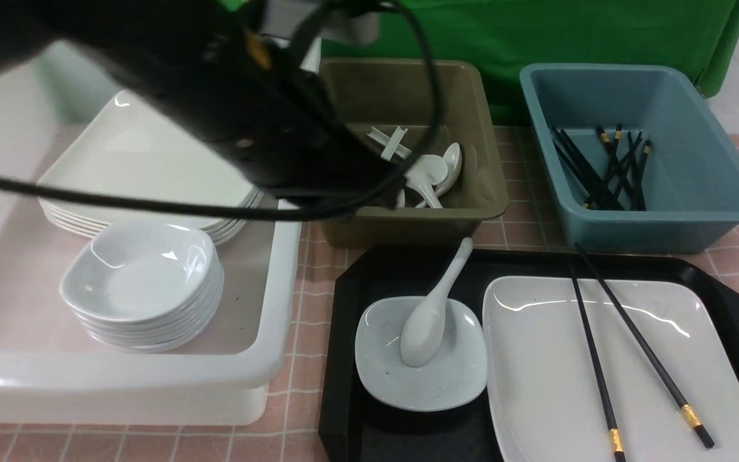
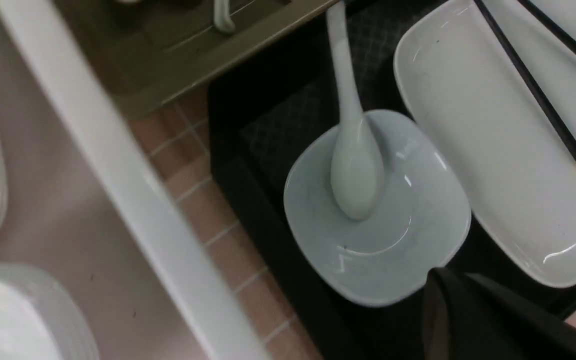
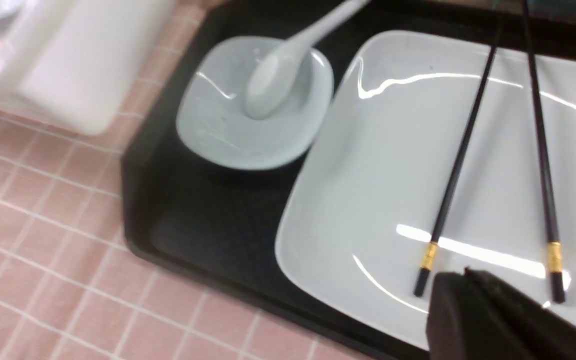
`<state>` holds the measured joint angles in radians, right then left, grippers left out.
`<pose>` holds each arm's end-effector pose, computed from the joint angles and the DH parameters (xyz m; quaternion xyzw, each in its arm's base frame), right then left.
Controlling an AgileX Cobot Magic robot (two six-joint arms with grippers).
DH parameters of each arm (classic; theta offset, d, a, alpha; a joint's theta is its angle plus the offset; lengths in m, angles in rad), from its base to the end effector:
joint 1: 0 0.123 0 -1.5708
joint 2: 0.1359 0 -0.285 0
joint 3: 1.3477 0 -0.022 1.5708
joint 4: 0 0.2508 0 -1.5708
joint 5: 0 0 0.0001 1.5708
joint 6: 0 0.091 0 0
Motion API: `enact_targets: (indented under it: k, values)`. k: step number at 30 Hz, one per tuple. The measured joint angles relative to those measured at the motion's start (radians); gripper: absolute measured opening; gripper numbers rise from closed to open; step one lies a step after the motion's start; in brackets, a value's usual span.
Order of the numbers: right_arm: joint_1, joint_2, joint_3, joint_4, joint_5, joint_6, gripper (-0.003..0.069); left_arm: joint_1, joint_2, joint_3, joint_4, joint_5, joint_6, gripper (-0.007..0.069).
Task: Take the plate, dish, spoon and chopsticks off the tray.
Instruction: Use the left arm to grab a soup spoon from the plate
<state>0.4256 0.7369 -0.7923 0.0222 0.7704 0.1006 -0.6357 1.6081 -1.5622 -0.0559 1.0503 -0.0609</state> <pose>0.1229 0.0572 0.3453 -0.1406 0.8797 0.1283 0.4358 0.2767 -0.2097 0.3591 0.2659 0.9229 -0.1201 0.2512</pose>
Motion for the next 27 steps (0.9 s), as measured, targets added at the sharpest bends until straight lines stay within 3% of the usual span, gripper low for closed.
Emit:
enact_targets:
  k: [5,11,15,17,21,27]
  values:
    - [0.000,0.024,0.000,-0.022,-0.010,0.000,0.0032,-0.042,0.214,-0.191,0.031,0.016,-0.002,0.0034]
    - [0.000,0.024,0.000,-0.022,-0.023,0.000,0.0037,-0.056,0.434,-0.343,0.065,0.036,-0.002,0.0224]
    - [0.000,0.024,0.000,-0.022,-0.026,0.000,0.0046,-0.056,0.581,-0.416,0.084,0.025,-0.011,0.0418]
    - [0.000,0.024,0.000,-0.022,-0.026,0.000,0.0051,-0.056,0.621,-0.433,0.093,0.014,-0.026,0.0466]
    - [0.000,0.024,0.000,-0.022,-0.027,0.000,0.0066,-0.056,0.691,-0.459,0.129,-0.017,-0.073,0.0513]
    - [0.000,0.024,0.000,-0.022,-0.042,-0.001,0.0075,-0.063,0.740,-0.467,0.116,-0.027,-0.091,0.0472]
